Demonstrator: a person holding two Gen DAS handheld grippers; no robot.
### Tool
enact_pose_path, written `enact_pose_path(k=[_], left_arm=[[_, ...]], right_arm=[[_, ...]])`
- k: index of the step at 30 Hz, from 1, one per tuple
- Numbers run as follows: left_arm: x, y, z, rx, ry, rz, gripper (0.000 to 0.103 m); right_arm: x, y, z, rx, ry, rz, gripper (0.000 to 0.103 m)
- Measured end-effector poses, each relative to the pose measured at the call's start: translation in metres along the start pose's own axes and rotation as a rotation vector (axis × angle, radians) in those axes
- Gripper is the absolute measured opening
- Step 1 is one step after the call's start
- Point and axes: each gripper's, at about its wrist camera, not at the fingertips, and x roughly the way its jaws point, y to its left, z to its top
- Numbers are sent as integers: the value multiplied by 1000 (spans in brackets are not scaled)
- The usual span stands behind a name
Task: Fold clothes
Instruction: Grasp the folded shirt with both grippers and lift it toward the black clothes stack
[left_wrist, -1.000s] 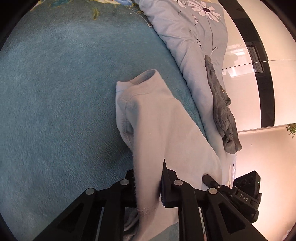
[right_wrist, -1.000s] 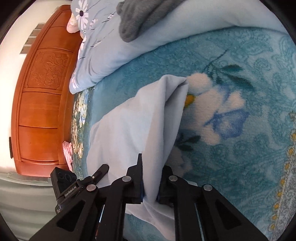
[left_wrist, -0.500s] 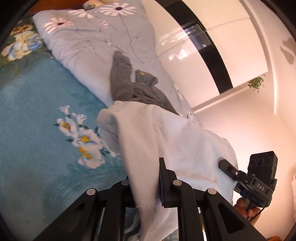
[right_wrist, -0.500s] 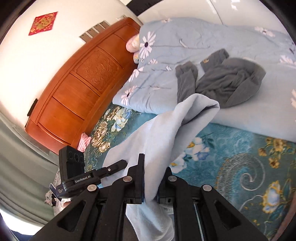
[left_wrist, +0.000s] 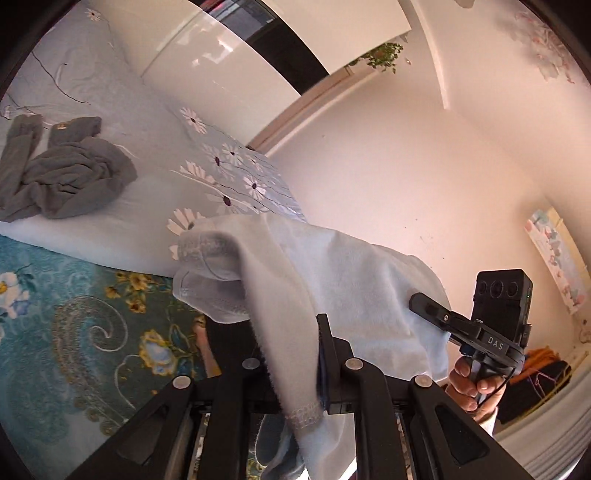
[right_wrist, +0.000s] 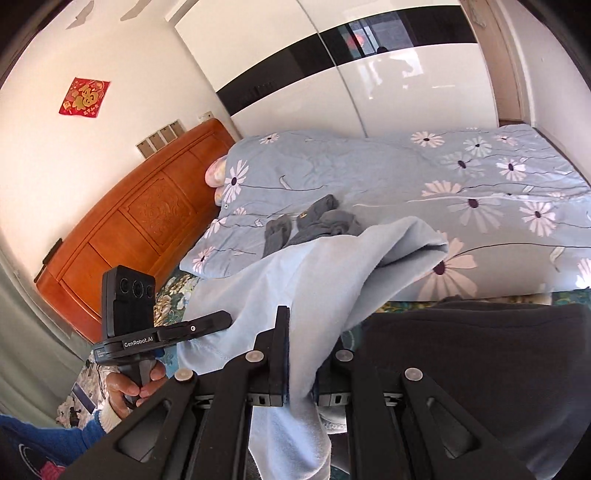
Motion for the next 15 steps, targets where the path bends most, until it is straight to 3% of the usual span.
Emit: enact_pose_path(k=[3, 8, 15], left_arm=[[39, -38, -8, 58, 50, -28, 14], [89, -69, -23, 126, 87, 7, 14], [133, -48, -57, 97, 190, 106, 15]], right_arm=[[-47, -27, -6, -21, -37, -44, 9], [-93, -82, -22, -27, -82, -55, 9], [-74, -172, -65, 148, -34, -41, 9]])
